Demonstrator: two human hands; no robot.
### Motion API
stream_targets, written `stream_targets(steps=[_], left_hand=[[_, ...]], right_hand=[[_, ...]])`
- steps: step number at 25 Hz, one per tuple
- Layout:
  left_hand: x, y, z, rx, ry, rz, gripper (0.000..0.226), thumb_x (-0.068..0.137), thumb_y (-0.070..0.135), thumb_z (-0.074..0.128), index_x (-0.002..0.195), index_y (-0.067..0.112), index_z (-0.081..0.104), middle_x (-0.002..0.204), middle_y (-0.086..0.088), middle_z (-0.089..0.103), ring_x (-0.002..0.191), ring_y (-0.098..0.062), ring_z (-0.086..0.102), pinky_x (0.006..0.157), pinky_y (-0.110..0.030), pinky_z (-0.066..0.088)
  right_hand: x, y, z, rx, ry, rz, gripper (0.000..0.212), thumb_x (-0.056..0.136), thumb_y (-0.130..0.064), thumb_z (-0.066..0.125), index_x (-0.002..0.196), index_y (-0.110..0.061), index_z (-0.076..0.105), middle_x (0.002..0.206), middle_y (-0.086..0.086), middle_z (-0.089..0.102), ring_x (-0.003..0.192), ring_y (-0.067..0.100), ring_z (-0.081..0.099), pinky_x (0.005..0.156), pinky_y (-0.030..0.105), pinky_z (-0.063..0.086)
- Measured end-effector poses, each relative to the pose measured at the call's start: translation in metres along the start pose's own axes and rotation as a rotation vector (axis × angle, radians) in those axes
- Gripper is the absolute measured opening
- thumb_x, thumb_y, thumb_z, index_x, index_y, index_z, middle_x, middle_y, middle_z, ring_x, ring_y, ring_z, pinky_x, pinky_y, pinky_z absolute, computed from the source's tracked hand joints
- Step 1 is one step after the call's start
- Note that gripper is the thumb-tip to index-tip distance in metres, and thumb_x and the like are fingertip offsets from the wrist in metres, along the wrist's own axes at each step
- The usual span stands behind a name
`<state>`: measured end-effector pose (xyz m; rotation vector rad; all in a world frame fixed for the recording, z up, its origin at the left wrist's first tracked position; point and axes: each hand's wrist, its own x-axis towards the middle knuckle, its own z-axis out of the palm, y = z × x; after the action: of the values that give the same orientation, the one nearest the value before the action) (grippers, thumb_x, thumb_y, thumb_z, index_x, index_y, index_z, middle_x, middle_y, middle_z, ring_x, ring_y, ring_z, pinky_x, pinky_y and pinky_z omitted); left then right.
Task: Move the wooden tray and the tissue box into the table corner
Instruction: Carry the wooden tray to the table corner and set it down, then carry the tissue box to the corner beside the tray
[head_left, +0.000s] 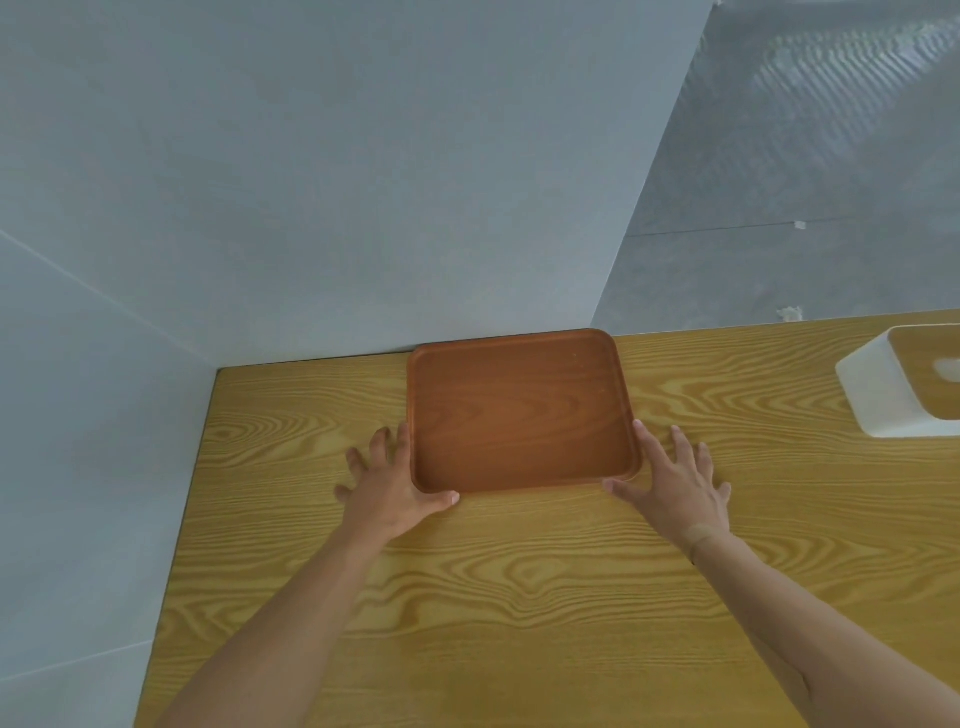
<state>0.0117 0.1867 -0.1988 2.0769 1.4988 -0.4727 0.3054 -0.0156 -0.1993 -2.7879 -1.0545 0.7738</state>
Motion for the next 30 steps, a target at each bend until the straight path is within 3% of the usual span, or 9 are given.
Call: stream_targets(steps=[5,9,12,16,19,25,30], left_hand=[[-0.004,0.002,-0.008,0.039,-0.009,-0.002,0.127,0.058,0.085,0.063,0.152,0.037,-0.008,0.164,0.002,-0.004,0.148,-0.042,-0.001,0.106,-0.074,0.023],[-0.020,0.000,-0.020,0.045,0.060,0.047,0.111,0.067,0.075,0.066,0.154,0.032,0.012,0.163,-0.007,0.014,0.146,-0.033,0.019,0.112,-0.066,0.023],[-0.036,-0.010,-0.030,0.045,0.065,0.181,0.088,0.078,0.073,0.056,0.150,0.029,0.032,0.155,-0.008,0.035,0.138,-0.029,0.037,0.110,-0.053,0.035],[-0.055,-0.004,-0.040,0.057,-0.172,0.426,0.068,0.087,0.069,0.050,0.139,0.025,0.050,0.146,-0.003,0.048,0.130,-0.020,0.047,0.106,-0.042,0.041],[-0.074,0.019,-0.042,0.162,-0.225,0.595,0.064,0.088,0.070,0.048,0.131,0.023,0.057,0.135,0.000,0.055,0.119,-0.016,0.053,0.100,-0.039,0.045],[-0.140,0.073,-0.026,0.291,-0.107,0.867,0.073,0.079,0.079,0.041,0.126,0.025,0.058,0.132,0.003,0.058,0.117,-0.017,0.056,0.094,-0.038,0.047],[-0.207,0.124,0.012,0.333,-0.056,1.011,0.060,0.087,0.068,0.050,0.129,0.026,0.057,0.134,-0.001,0.057,0.122,-0.019,0.053,0.101,-0.040,0.042]], right_hand=[[-0.005,-0.007,-0.003,0.007,-0.027,0.014,0.092,0.079,-0.078,0.054,0.150,-0.053,0.001,0.167,0.006,0.005,0.150,0.037,0.002,0.107,0.073,0.027],[-0.021,-0.015,-0.010,0.050,-0.071,0.017,0.089,0.084,-0.070,0.055,0.153,-0.043,0.006,0.166,0.006,0.012,0.148,0.037,0.015,0.108,0.064,0.035],[-0.048,-0.020,-0.022,-0.028,-0.026,-0.068,0.070,0.090,-0.065,0.050,0.150,-0.033,0.032,0.159,0.001,0.033,0.142,0.029,0.032,0.107,0.053,0.039],[-0.095,-0.017,-0.042,-0.131,0.008,-0.239,0.049,0.096,-0.060,0.044,0.135,-0.033,0.054,0.138,-0.007,0.058,0.127,0.021,0.049,0.098,0.040,0.043],[-0.135,-0.008,-0.052,-0.129,0.062,-0.268,0.044,0.097,-0.059,0.043,0.129,-0.033,0.059,0.132,-0.009,0.062,0.122,0.019,0.054,0.094,0.040,0.044],[-0.214,0.039,-0.071,-0.129,0.163,-0.293,0.033,0.098,-0.056,0.044,0.106,-0.032,0.066,0.112,-0.012,0.067,0.109,0.014,0.058,0.087,0.031,0.043],[-0.292,0.120,-0.071,-0.167,0.222,-0.282,0.039,0.100,-0.056,0.039,0.123,-0.032,0.059,0.122,-0.010,0.065,0.116,0.016,0.056,0.094,0.035,0.043]])
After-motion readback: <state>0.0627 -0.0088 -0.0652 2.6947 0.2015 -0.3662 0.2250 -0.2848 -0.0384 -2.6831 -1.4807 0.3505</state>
